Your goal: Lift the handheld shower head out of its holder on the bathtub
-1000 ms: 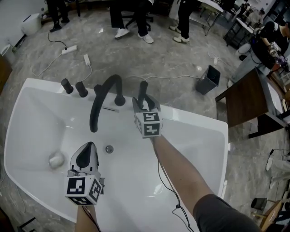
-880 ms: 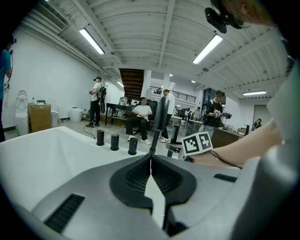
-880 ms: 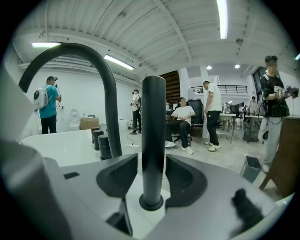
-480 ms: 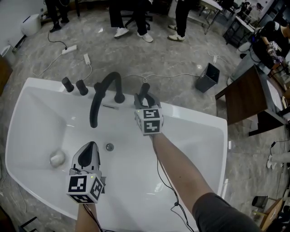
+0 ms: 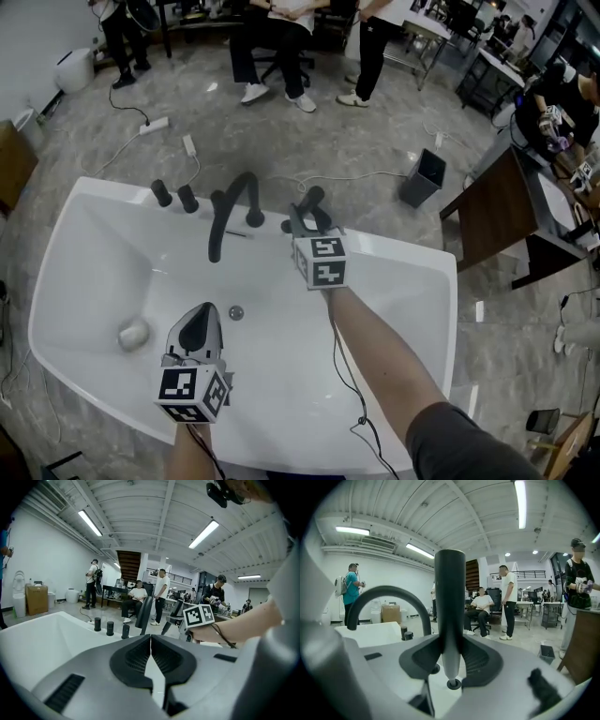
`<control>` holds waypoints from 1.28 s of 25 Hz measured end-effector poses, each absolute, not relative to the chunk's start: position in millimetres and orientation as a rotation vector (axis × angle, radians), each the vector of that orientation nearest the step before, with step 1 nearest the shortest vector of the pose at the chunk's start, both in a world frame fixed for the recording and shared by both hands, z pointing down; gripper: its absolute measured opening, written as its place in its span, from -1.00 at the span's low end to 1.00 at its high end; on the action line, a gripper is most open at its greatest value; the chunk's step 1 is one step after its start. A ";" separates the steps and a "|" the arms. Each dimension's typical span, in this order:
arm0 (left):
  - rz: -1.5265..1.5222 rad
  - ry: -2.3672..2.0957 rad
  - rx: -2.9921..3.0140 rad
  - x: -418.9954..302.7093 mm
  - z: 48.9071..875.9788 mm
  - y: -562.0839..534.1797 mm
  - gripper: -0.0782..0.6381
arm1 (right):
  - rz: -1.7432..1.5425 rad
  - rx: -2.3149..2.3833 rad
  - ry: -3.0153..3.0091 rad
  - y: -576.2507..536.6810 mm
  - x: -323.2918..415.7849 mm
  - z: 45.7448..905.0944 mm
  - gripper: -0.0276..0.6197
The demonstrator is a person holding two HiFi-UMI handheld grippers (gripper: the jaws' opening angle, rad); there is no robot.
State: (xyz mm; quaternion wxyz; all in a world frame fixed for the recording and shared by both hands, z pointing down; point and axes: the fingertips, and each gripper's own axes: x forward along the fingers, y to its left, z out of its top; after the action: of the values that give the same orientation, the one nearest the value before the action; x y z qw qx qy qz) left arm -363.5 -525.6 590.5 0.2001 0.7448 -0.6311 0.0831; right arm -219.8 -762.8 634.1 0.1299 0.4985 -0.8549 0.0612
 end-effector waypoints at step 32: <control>0.109 -1.708 2.232 -337.2 449.1 -285.2 -0.74 | 0.076 1.554 -2.542 -447.8 -154.4 444.3 -0.48</control>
State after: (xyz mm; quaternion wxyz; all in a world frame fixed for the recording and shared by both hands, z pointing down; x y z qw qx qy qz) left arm -337.2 -285.2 449.1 0.1639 0.7828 -0.5991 0.0382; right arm -154.4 -447.8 444.3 0.0806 0.5197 -0.8502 0.0254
